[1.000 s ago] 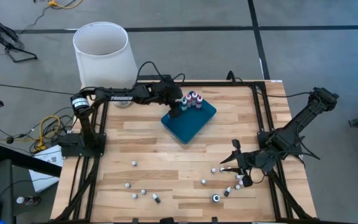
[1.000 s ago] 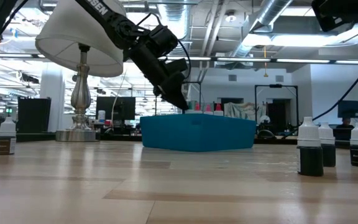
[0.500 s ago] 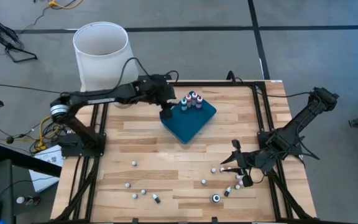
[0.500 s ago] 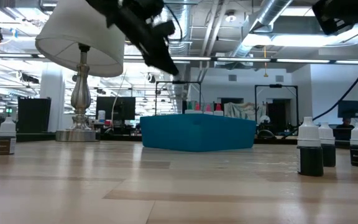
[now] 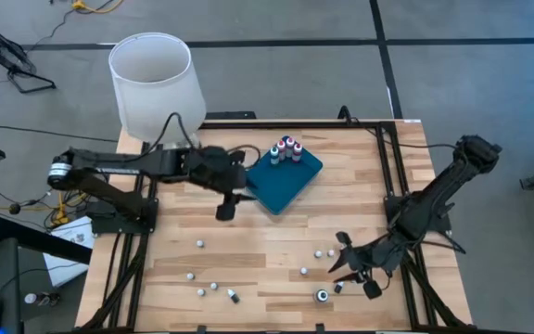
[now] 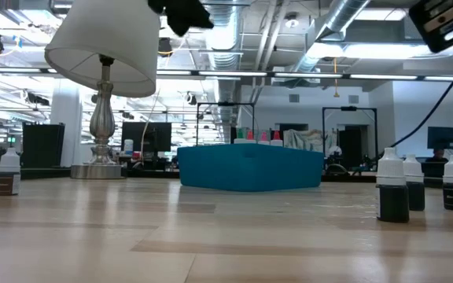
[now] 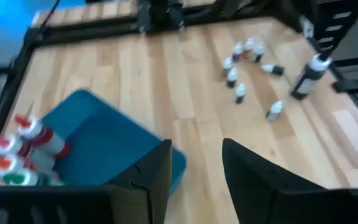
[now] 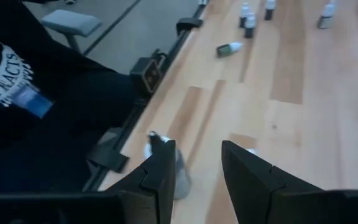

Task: Pick & Place food coloring
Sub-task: Put the large black food coloring bottle into the blue container

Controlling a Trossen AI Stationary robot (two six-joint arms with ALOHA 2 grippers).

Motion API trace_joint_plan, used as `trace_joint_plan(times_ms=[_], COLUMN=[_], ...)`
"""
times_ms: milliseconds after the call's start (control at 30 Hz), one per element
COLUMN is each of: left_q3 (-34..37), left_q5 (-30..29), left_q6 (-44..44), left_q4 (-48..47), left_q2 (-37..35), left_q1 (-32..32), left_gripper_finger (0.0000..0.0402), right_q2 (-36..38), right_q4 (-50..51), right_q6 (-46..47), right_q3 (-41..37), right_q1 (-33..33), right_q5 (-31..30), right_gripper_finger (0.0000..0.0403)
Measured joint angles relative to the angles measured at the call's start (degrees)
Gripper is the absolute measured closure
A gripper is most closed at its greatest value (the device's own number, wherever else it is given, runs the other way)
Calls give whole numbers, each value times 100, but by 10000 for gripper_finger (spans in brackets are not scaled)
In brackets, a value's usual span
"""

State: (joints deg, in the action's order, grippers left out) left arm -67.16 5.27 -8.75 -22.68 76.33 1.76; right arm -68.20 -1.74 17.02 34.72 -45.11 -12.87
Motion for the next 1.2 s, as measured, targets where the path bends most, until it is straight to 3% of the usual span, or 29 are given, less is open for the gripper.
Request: trace_joint_plan(times_ms=[233,500,1200], left_q3=[0,0,0], left_q5=[-470,-741,-873], left_q6=[21,191,257], left_q4=[182,313,280], left_q2=[-32,-30,-30], left_q1=[-700,-1049,-1123], left_gripper_finger=[266,266,266], right_q2=[-543,-1112,-1556], right_q4=[-500,-1122,-1587], right_q6=[215,219,309], right_q3=[-2,-2,-2], right_q1=[-114,-135,25], right_q5=[116,311,413], right_gripper_finger=[285,285,285])
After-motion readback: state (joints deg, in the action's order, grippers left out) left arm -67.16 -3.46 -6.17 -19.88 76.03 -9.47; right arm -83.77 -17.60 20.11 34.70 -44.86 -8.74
